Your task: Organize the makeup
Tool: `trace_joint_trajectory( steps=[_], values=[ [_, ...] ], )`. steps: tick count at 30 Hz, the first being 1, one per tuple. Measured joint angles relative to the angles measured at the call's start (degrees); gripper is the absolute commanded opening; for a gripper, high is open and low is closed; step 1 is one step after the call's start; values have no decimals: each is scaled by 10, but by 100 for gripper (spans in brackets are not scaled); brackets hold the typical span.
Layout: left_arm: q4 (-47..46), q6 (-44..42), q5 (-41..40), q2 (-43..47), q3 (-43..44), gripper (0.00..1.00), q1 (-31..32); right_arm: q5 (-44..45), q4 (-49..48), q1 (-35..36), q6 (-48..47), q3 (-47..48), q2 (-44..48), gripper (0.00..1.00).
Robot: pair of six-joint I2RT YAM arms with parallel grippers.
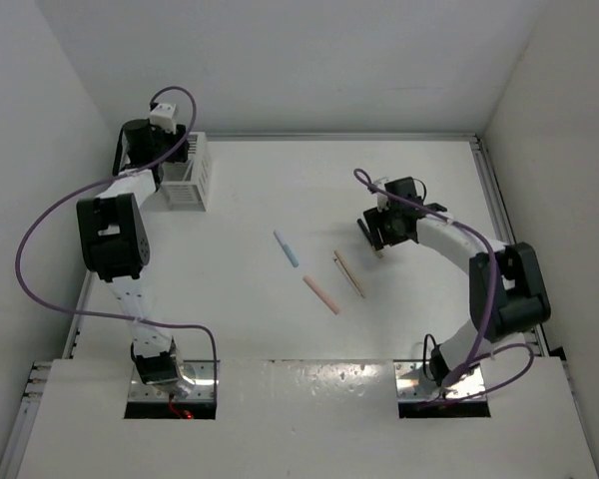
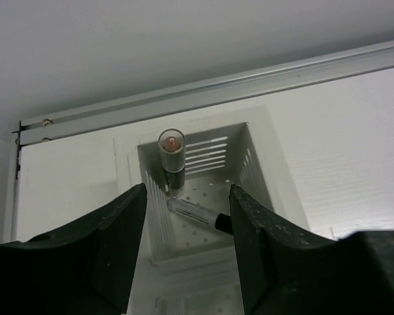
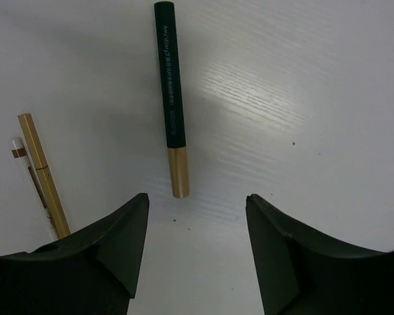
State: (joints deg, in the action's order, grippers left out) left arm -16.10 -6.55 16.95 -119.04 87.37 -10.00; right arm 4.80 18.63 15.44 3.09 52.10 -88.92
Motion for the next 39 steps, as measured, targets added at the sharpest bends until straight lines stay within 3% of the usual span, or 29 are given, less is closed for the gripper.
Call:
trace_joint_trajectory(
  steps=[9,14,16,23,27,30,34,39],
  values=[
    [89,22,60,96,2,60,0,-59,26,-7,-5,70,-141,46],
    [130,25,106,156,-5,60,0,-52,55,-7,-1,114,-188,18],
    [140,26,119,183,-25,60,3,-51,66,-7,2,124,-196,0],
    [163,2,163,287,-119,64,38,-54,64,-10,5,103,-176,0],
    [214,-89,184,349,-155,64,106,-81,57,-3,6,45,-83,0],
    [256,-174,180,369,-156,64,162,-126,52,11,13,54,-6,0],
    [288,-291,102,379,-184,64,232,-205,58,29,40,111,36,0],
    [319,-416,-56,377,-233,64,305,-266,86,40,70,160,36,0]
  ],
)
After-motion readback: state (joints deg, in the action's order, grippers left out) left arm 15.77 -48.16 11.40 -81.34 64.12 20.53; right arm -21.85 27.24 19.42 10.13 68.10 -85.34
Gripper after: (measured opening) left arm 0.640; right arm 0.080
